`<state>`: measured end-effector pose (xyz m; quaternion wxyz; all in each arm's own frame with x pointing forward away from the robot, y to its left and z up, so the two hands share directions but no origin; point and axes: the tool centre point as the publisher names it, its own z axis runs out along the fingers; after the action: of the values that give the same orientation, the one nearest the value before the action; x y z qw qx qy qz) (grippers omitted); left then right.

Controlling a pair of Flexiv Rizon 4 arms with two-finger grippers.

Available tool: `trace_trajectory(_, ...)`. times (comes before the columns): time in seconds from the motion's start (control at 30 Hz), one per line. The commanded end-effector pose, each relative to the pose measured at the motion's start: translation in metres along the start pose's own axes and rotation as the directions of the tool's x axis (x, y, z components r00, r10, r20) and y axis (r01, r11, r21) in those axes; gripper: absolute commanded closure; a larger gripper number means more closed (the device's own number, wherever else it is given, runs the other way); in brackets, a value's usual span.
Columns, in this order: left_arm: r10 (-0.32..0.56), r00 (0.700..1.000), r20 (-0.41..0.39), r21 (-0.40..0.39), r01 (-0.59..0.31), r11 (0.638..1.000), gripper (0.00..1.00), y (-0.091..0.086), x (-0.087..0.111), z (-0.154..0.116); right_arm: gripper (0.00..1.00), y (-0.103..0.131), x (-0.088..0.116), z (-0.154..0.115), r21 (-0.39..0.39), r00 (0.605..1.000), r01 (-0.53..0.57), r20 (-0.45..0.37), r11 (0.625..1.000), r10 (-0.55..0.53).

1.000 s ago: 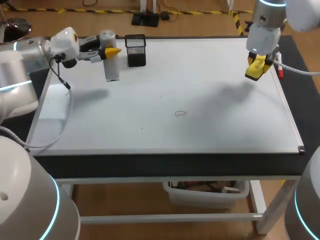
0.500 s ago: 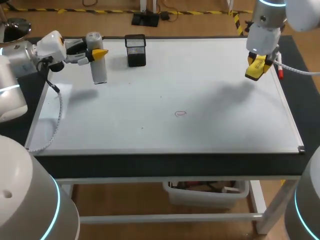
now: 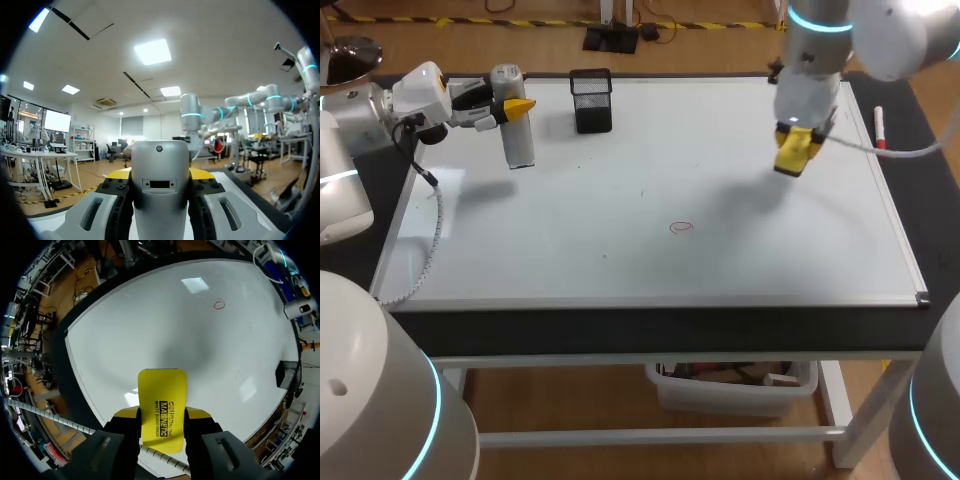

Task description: Pick up the inspection probe, press it on each red-marked spot on the whiteboard one by one, put down the probe, pick up the eraser, and wipe off all the red marks.

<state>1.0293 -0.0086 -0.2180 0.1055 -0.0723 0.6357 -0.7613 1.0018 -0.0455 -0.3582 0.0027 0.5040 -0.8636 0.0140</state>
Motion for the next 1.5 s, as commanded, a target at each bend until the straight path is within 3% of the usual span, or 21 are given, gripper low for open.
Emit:
trace_trajectory(0.03, 0.002, 1.0, 0.0, 0.003, -0.002, 1.0, 1.0, 0.0, 0.0, 0.0, 1.0, 0.035, -0.017, 0.008, 0.027, 0.999, 0.045, 0.014, 0.999, -0.046)
trace_trajectory(0.33, 0.002, 1.0, 0.0, 0.003, -0.002, 1.0, 1.0, 0.0, 0.0, 0.0, 1.0, 0.105, -0.072, 0.007, -0.022, 0.973, 0.21, 0.108, 0.978, -0.206)
trace_trajectory(0.53, 0.002, 1.0, 0.0, 0.003, -0.002, 1.0, 1.0, 0.0, 0.0, 0.0, 1.0, 0.139, -0.106, 0.008, -0.025, 0.949, 0.305, 0.098, 0.952, -0.301)
trace_trajectory(0.77, 0.002, 1.0, 0.0, 0.003, -0.002, 1.0, 1.0, 0.0, 0.0, 0.0, 1.0, 0.169, -0.132, 0.021, -0.058, 0.92, 0.389, 0.08, 0.92, -0.384)
trace_trajectory(1.03, 0.002, 1.0, 0.0, 0.003, -0.002, 1.0, 1.0, 0.0, 0.0, 0.0, 1.0, 0.192, -0.148, 0.037, -0.098, 0.899, 0.437, 0.074, 0.894, -0.431)
trace_trajectory(1.5, 0.002, 1.0, 0.0, 0.003, -0.002, 1.0, 1.0, 0.0, 0.0, 0.0, 1.0, 0.207, -0.15, 0.052, -0.12, 0.887, 0.461, 0.068, 0.879, -0.456)
